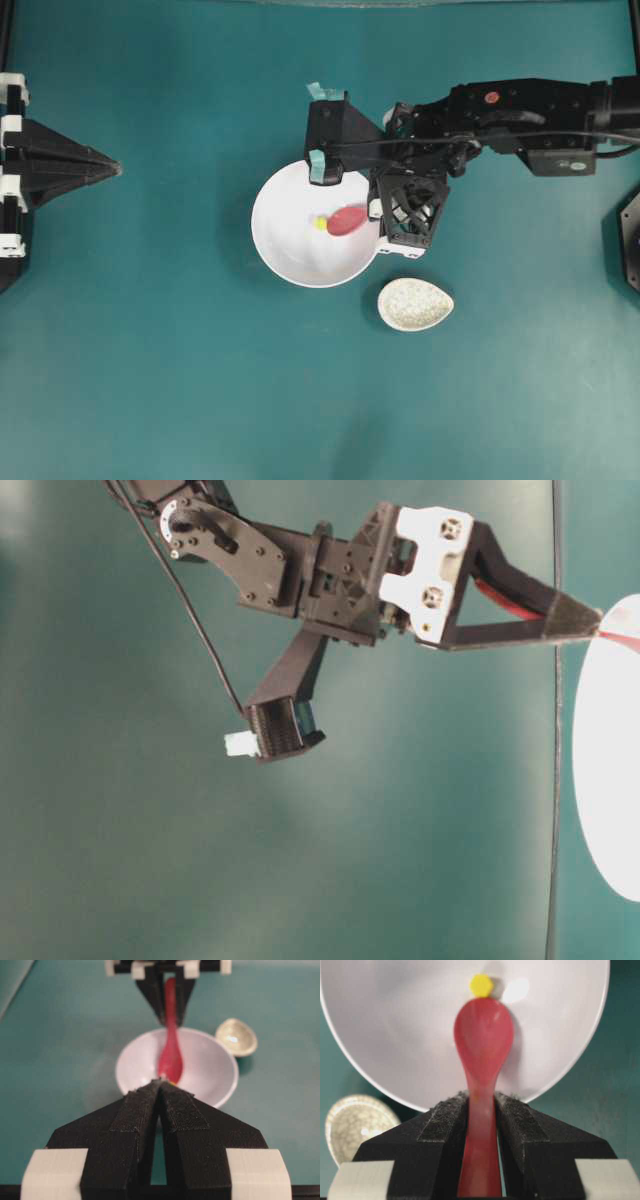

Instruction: Scoop the yellow hexagonal prism block from the bowl with a spoon using the right arm.

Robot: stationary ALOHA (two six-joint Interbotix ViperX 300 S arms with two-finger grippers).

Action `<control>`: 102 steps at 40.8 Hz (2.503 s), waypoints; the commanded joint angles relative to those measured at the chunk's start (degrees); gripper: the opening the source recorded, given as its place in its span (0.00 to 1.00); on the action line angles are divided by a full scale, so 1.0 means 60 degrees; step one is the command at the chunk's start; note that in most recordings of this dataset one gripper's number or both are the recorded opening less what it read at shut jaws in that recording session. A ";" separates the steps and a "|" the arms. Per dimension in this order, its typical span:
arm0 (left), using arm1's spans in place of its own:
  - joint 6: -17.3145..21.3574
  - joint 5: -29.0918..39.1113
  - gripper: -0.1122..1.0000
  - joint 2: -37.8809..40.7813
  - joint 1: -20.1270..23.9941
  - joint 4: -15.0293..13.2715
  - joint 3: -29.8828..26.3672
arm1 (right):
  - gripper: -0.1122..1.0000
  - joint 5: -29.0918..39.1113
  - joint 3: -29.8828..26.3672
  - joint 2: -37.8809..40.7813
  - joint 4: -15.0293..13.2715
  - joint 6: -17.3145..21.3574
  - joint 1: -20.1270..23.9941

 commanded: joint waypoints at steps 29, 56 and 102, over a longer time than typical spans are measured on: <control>-0.0015 -0.0073 0.13 0.0029 0.0029 0.0015 -0.0264 | 0.32 -0.1172 -0.0410 0.0220 -0.0015 -0.0146 0.0176; -0.0015 -0.0073 0.13 0.0029 0.0029 0.0015 -0.0264 | 0.32 -0.1714 -0.0571 0.0352 -0.0015 -0.0146 0.0264; -0.0015 -0.0059 0.13 0.0029 0.0029 0.0015 -0.0264 | 0.32 -0.2021 -0.1216 0.0498 -0.0073 -0.0161 0.0264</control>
